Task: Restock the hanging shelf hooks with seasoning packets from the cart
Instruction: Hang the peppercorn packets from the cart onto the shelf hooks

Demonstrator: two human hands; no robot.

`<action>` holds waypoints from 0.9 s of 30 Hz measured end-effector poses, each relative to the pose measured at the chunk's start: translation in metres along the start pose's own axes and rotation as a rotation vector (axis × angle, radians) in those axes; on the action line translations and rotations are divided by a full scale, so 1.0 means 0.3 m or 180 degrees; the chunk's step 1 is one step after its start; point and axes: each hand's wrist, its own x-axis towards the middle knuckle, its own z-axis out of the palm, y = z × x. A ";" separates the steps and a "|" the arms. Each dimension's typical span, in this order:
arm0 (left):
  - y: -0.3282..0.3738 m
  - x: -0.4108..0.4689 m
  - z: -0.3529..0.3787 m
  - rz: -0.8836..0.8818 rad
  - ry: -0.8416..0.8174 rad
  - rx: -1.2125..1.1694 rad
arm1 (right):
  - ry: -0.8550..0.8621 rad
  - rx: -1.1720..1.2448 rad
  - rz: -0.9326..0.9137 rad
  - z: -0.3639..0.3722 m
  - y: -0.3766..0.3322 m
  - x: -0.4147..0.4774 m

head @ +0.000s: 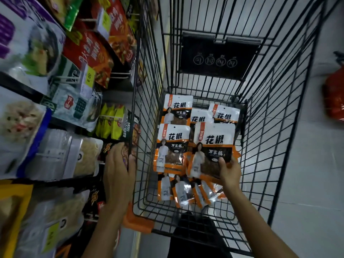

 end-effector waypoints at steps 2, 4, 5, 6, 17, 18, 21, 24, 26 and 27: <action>0.069 -0.005 -0.008 0.0303 0.0333 -0.0023 | -0.0370 0.0448 0.0105 -0.066 -0.058 -0.025; 0.152 -0.006 0.016 0.0153 0.0046 -0.0526 | -0.0941 0.0936 0.0403 -0.106 -0.110 -0.058; 0.194 -0.003 0.035 -0.0063 -0.0339 -0.0923 | -0.1253 0.1201 0.0595 -0.112 -0.132 -0.074; 0.228 0.002 0.056 -0.0335 -0.0783 -0.1368 | -0.1547 0.1409 0.0744 -0.110 -0.149 -0.089; 0.116 0.145 0.371 -0.2129 -0.1984 -0.3232 | -0.1128 0.0475 0.0211 0.009 -0.105 0.208; 0.110 0.166 0.404 -0.2162 -0.1920 -0.3253 | -0.0694 0.0174 0.0089 0.021 -0.083 0.287; 0.089 0.226 0.496 -0.2171 -0.1650 -0.3200 | 0.0295 -0.1019 0.0253 0.060 -0.021 0.501; 0.064 0.255 0.555 -0.2031 -0.1541 -0.3223 | 0.0376 -0.2001 0.0448 0.093 0.038 0.619; 0.045 0.259 0.576 -0.2114 -0.1535 -0.3185 | 0.0333 -0.2110 0.0611 0.112 0.061 0.657; 0.034 0.257 0.581 -0.2155 -0.1555 -0.3183 | 0.0340 -0.2035 0.0693 0.118 0.068 0.670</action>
